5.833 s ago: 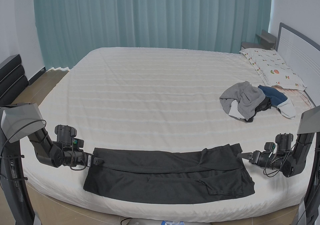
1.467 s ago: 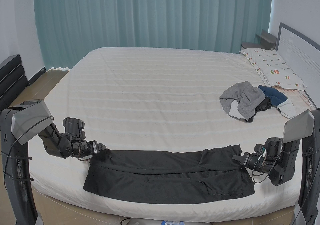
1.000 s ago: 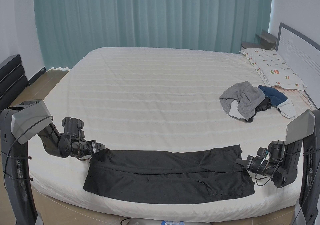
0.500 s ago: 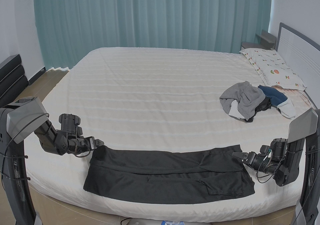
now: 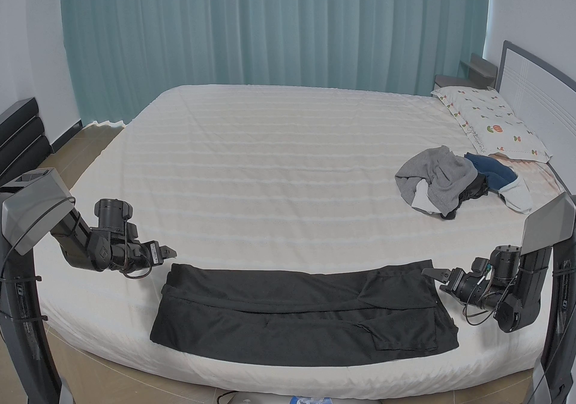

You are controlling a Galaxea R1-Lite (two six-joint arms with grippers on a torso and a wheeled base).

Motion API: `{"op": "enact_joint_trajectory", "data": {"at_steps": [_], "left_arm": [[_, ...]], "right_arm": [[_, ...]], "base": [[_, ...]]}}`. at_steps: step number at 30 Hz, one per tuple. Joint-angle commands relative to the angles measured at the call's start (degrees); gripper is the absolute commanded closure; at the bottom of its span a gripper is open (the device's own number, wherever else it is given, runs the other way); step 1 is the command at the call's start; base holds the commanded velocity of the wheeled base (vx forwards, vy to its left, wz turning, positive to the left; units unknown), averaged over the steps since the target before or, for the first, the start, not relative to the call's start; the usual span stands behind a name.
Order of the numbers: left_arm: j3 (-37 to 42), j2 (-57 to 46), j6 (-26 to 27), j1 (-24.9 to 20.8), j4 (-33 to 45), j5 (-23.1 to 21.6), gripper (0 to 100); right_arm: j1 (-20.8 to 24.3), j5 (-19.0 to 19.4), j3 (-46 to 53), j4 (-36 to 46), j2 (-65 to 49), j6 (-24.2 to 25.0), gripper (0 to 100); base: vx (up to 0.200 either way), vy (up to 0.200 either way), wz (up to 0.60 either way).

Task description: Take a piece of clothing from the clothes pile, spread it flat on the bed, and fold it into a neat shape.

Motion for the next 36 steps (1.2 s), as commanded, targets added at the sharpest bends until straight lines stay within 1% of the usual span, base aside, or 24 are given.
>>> {"op": "enact_joint_trajectory", "data": {"at_steps": [1,2,5,6,9,14,18,19,24,30,36], "left_arm": [[-0.33,0.31,-3.97,-1.83,-0.28,-3.95,0],[-0.42,0.31,-6.26,-2.18,-0.37,-6.06,0],[-0.42,0.58,-9.68,-3.06,-0.63,-9.84,0],[-0.33,0.75,-10.12,-3.24,-0.63,-10.45,0],[-0.42,1.72,-10.21,-3.76,-0.89,-10.72,0],[-0.25,3.30,-10.12,-3.94,-3.44,-10.45,0],[0.02,4.53,-9.77,-3.94,-3.79,-10.19,0],[-0.07,4.80,-9.68,-3.94,-3.79,-10.01,100],[-0.42,4.97,-9.60,-3.50,-3.97,-9.05,100],[-0.16,4.80,-9.24,-3.50,-3.97,-3.77,100],[0.81,4.71,-5.38,-3.32,-3.79,-1.84,100]], "right_arm": [[-0.06,0.12,-0.11,-0.49,0.39,0.02,0],[-0.06,0.12,-0.20,-0.49,0.48,0.11,0],[-0.06,0.12,-0.55,-0.49,1.09,0.99,0],[0.03,0.12,-0.55,-0.49,1.27,1.34,0],[0.03,0.12,-0.73,-0.49,1.36,2.05,0],[-0.06,0.12,-0.90,-0.49,1.36,2.05,0],[0.03,0.12,-0.81,-0.49,1.36,2.05,0],[0.03,0.12,-0.73,-0.49,1.36,2.05,0],[0.03,0.12,-0.46,-0.49,1.36,2.05,0],[-0.06,0.12,-0.46,-0.49,1.36,2.05,0],[-0.06,0.12,-0.38,-0.49,1.36,2.05,0]], "base": [[0.000,0.000,0.00],[0.000,0.000,0.00],[0.000,0.000,0.00],[0.000,0.000,0.00],[0.000,0.000,0.00],[0.000,0.000,0.00],[0.000,0.000,0.00],[0.000,0.000,0.00],[0.000,0.000,0.00],[0.000,0.000,0.00],[0.000,0.000,0.00]]}}
